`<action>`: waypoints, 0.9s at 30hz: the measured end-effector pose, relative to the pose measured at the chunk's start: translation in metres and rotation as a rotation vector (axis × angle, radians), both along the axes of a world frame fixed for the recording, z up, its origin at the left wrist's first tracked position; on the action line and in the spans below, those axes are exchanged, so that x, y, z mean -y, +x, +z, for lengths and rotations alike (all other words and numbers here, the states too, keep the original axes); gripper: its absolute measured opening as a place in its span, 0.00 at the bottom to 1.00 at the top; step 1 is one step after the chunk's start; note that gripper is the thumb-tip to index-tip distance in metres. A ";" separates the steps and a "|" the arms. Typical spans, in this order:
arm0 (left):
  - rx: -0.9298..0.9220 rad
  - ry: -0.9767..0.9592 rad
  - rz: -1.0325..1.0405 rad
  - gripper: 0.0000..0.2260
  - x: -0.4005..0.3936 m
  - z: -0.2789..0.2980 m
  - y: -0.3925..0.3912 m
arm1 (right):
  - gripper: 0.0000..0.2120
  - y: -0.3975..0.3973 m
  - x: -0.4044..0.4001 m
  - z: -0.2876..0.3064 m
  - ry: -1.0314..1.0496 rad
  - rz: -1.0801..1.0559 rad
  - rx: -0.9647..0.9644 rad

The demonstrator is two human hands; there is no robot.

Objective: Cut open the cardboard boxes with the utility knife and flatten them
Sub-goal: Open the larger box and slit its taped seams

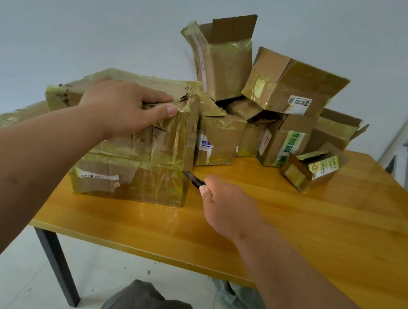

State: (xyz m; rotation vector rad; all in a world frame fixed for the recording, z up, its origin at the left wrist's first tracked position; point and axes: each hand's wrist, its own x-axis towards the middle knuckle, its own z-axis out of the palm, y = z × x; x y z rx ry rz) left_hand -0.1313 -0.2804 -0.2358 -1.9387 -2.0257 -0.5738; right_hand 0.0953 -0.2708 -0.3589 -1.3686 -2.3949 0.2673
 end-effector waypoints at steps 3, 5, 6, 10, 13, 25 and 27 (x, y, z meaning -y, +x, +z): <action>0.002 0.002 -0.008 0.30 0.001 0.001 0.001 | 0.11 0.001 0.000 0.001 -0.025 -0.005 0.024; 0.001 -0.004 -0.008 0.31 0.001 0.000 0.001 | 0.11 0.002 0.000 0.002 -0.060 -0.004 0.060; 0.005 -0.005 -0.008 0.31 0.001 0.000 0.001 | 0.12 0.001 0.000 0.003 -0.078 -0.003 0.068; 0.006 0.003 -0.007 0.30 0.001 0.000 0.001 | 0.13 0.000 -0.005 0.008 -0.156 0.000 0.051; 0.001 0.004 -0.002 0.31 0.000 0.000 0.000 | 0.14 0.001 -0.006 0.008 -0.185 -0.001 0.051; 0.013 -0.007 0.003 0.31 0.001 0.000 0.001 | 0.08 0.004 -0.003 0.001 -0.117 0.020 0.081; 0.014 -0.008 0.003 0.31 0.002 0.000 0.001 | 0.06 0.003 -0.001 -0.001 -0.106 0.024 0.073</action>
